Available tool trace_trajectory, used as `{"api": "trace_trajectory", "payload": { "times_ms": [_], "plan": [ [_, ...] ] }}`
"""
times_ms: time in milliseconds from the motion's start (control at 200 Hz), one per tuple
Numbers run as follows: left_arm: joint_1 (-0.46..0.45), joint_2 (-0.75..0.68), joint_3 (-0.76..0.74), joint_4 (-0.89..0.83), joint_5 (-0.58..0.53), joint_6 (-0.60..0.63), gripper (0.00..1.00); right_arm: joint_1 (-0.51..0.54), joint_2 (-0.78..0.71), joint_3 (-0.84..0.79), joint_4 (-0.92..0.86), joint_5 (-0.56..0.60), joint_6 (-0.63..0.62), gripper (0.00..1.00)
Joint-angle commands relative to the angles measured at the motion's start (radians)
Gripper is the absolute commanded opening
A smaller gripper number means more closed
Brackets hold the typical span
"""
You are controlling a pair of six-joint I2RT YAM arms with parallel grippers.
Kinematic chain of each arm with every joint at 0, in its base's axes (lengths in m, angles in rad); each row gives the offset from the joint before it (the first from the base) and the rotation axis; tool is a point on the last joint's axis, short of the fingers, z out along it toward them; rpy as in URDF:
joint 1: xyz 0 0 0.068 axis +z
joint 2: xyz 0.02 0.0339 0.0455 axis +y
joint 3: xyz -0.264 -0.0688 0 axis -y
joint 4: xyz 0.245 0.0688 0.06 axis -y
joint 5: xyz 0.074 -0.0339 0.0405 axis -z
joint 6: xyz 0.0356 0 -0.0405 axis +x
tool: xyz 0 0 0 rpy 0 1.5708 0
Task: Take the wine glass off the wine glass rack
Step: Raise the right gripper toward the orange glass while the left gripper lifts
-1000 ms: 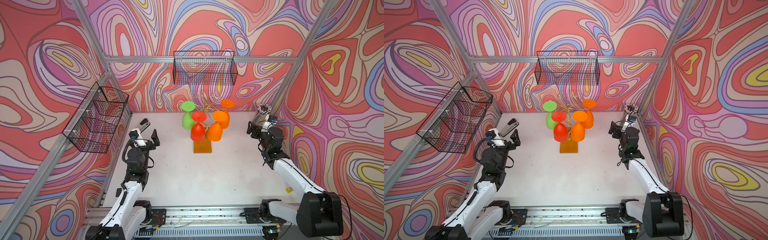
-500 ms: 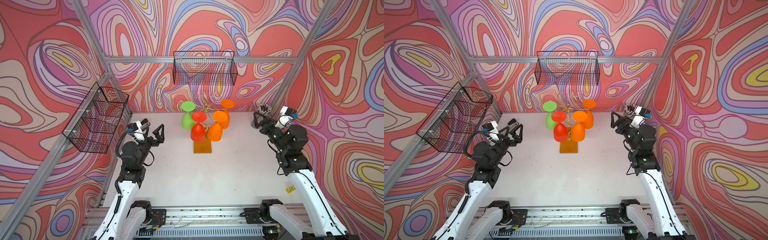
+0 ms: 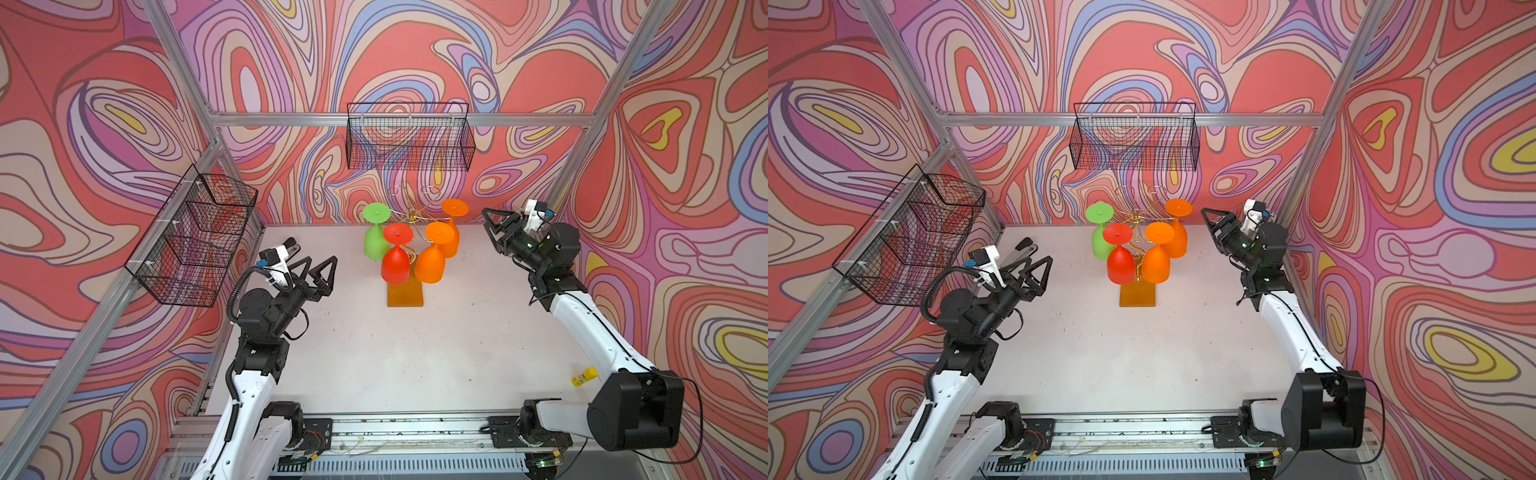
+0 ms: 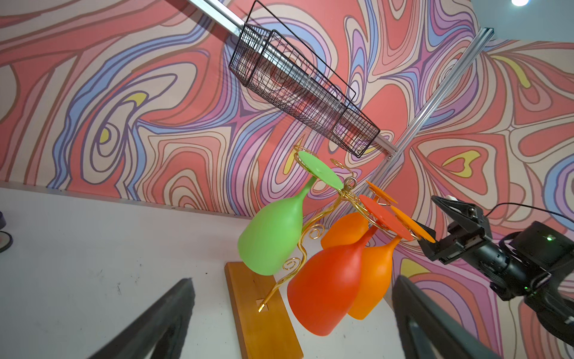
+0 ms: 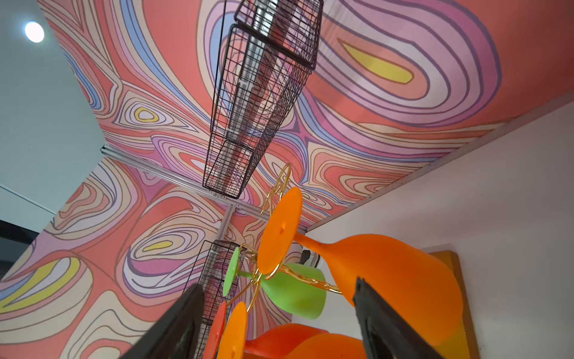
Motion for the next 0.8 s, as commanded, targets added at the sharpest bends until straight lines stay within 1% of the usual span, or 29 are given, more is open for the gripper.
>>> {"api": "trace_trajectory", "payload": {
  "times_ms": [0,40,105,140,351,491,796],
  "plan": [
    [-0.009,-0.007,-0.001,-0.003,0.060,-0.031,0.98,0.004,0.027,0.059,0.071,-0.052,0.056,0.76],
    [-0.011,-0.011,-0.004,-0.003,0.062,-0.029,0.98,0.005,0.041,0.064,0.079,-0.053,0.061,0.75],
    [-0.013,-0.017,-0.010,-0.003,0.056,-0.023,0.98,0.010,0.063,0.068,0.103,-0.048,0.073,0.69],
    [-0.014,-0.018,-0.010,-0.010,0.050,-0.019,0.98,0.013,0.075,0.075,0.112,-0.049,0.077,0.67],
    [-0.015,-0.002,0.003,-0.030,0.050,-0.008,0.98,0.046,0.125,0.123,0.057,-0.030,0.034,0.65],
    [-0.015,-0.006,0.020,-0.067,0.034,0.025,0.99,0.060,0.166,0.136,0.063,-0.034,0.040,0.62],
    [-0.015,-0.004,0.022,-0.075,0.032,0.033,0.99,0.062,0.199,0.144,0.087,-0.023,0.052,0.55]
  ]
}}
